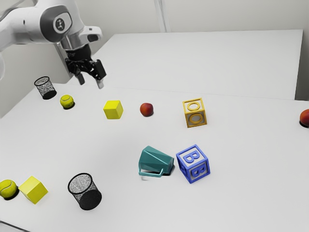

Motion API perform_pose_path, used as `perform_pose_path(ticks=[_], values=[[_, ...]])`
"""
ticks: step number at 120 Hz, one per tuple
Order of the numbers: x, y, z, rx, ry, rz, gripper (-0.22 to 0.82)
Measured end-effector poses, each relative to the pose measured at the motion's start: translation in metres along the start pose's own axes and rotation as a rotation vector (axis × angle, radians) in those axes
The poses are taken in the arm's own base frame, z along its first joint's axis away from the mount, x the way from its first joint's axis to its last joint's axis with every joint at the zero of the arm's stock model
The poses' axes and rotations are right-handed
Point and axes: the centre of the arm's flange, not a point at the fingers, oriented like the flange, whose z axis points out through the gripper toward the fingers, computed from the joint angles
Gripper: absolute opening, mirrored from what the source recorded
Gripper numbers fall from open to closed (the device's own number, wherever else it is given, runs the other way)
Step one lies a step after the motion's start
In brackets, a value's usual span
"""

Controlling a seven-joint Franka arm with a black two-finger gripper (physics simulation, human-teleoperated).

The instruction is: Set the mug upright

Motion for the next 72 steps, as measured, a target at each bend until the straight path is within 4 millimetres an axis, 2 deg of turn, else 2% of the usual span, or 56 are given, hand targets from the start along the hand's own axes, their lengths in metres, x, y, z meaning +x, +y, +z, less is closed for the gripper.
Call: perform_pose_path(ticks=[14, 28, 46, 72], values=[[-0.004, -0.004, -0.003, -0.012, 0.032, 0.01, 0.6], [-0.024, 0.009, 0.004, -0.085, 0.043, 0.021, 0.6], [-0.042, 0.022, 0.039, -0.268, 0.034, -0.012, 0.6], [-0.056, 0.021, 0.102, -0.571, 0.003, -0.179, 0.6]])
